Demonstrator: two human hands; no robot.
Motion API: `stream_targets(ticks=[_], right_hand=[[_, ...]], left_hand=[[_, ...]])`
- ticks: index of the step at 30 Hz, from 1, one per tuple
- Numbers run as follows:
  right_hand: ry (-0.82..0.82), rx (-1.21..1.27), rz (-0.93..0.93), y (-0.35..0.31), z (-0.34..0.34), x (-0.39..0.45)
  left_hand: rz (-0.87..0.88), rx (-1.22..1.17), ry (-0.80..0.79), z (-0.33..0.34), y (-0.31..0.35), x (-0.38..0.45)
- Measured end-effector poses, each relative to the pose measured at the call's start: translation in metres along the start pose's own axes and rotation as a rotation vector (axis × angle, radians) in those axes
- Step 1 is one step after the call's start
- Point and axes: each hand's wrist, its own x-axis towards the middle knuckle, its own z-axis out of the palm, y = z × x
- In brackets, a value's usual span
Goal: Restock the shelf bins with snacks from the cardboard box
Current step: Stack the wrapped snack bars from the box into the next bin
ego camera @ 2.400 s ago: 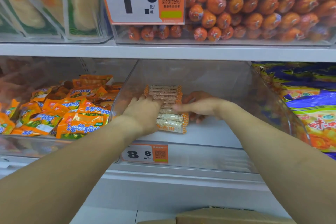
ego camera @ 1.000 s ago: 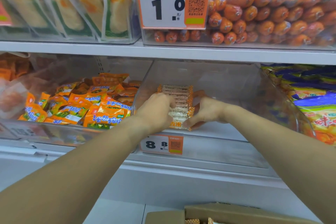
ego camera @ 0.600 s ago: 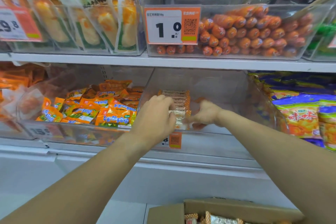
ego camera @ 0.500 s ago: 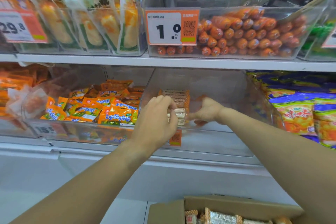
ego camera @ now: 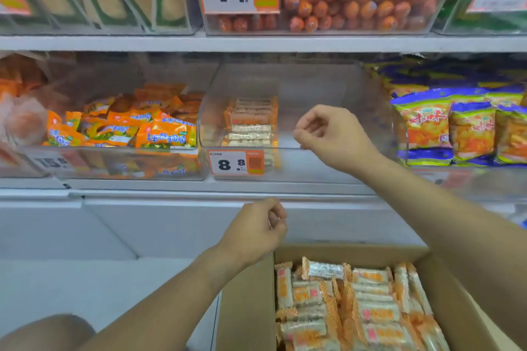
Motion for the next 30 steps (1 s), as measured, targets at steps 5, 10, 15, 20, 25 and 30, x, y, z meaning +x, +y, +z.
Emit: stream_targets(ticks=[5, 10, 15, 20, 25, 30], right_hand=[[-0.058, -0.103, -0.062, 0.061, 0.01, -0.119], [-0.698, -0.335, 0.512, 0.186, 0.031, -0.232], [-0.696, -0.585, 0.588, 0.221, 0.038, -0.299], [-0.691, -0.724, 0.672, 0.232, 0.015, -0.313], [-0.669, -0.556, 0.893, 0.24, -0.006, -0.331], [-0.712, -0.109, 0.987, 0.22, -0.005, -0.309]], left_hand=[[-0.114, 0.19, -0.329, 0.092, -0.044, -0.036], [-0.146, 0.338, -0.619, 0.171, -0.071, -0.078], [-0.1, 0.469, -0.634, 0.202, -0.075, -0.102], [-0.137, 0.516, -0.554, 0.214, -0.079, -0.1], [-0.13, 0.537, -0.498, 0.217, -0.074, -0.099], [-0.211, 0.122, -0.501, 0.212, -0.057, -0.082]])
